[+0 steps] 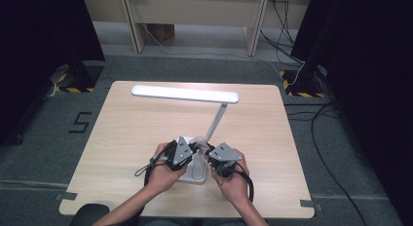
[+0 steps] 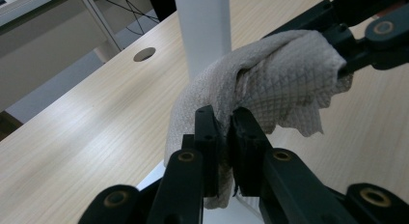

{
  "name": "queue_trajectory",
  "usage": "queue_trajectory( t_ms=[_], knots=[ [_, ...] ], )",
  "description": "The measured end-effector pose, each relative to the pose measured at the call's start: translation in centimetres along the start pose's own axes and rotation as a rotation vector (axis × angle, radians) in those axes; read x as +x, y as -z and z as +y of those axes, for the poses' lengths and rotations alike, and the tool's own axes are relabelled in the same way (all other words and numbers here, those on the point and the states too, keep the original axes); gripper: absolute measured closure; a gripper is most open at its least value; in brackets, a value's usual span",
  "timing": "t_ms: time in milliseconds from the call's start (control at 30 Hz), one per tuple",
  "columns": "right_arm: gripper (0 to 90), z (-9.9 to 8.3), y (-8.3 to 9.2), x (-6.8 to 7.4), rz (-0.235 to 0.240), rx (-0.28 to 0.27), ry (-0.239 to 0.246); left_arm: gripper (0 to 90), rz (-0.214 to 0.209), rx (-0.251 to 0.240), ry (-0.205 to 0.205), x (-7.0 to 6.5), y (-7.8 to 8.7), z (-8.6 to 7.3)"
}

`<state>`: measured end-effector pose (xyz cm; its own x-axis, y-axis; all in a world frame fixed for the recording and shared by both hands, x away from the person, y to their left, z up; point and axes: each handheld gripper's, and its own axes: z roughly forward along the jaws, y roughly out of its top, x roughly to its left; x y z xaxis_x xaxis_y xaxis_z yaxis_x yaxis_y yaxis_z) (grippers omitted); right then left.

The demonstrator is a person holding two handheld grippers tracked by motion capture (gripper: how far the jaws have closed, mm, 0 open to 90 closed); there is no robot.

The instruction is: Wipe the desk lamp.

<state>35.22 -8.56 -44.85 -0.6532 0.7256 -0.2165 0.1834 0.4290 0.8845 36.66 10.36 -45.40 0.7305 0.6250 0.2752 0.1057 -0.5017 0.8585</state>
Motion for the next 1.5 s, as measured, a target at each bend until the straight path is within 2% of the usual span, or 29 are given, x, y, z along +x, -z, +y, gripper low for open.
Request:
queue_trajectory(
  t_ms=[233, 333, 467, 600, 733, 800, 967, 1200, 1333, 1500],
  knots=[
    [84.1, -0.2, 1.3, -1.1, -0.016, -0.030, -0.046, 74.5, -0.041, -0.025, 0.011, -0.6, 0.0, 0.1],
    [84.1, -0.2, 1.8, -1.5, -0.029, -0.043, -0.049, 71.0, -0.053, -0.034, 0.004, -0.7, 0.2, 0.3],
    [84.2, -0.2, 2.7, -2.3, -0.047, -0.058, -0.066, 66.0, -0.062, -0.052, 0.001, -0.8, 0.6, 0.3],
    [84.2, -0.3, 3.6, -3.3, -0.080, -0.062, -0.079, 61.9, -0.046, -0.057, 0.011, -0.5, 1.0, -0.3],
    [84.2, -0.2, 4.2, -4.5, -0.122, -0.074, -0.097, 62.2, -0.022, -0.021, 0.040, 0.2, 1.2, -1.9],
    [84.1, 0.1, 4.4, -5.2, -0.145, -0.083, -0.093, 63.7, -0.013, 0.018, 0.049, 0.7, 1.3, -2.8],
    [84.1, 1.7, 4.7, -6.5, -0.190, -0.126, -0.091, 66.3, -0.011, 0.102, 0.107, 1.6, 0.9, -4.9],
    [83.9, 5.0, 5.3, -7.9, -0.241, -0.212, -0.082, 64.4, -0.027, 0.127, 0.138, 1.7, 0.5, -6.5],
    [83.8, 6.5, 5.6, -8.1, -0.252, -0.259, -0.067, 64.3, -0.026, 0.135, 0.134, 1.7, 0.5, -6.7],
    [83.7, 7.5, 6.1, -7.7, -0.257, -0.296, -0.052, 59.8, -0.017, 0.128, 0.172, 1.9, 0.1, -7.0]
  ],
)
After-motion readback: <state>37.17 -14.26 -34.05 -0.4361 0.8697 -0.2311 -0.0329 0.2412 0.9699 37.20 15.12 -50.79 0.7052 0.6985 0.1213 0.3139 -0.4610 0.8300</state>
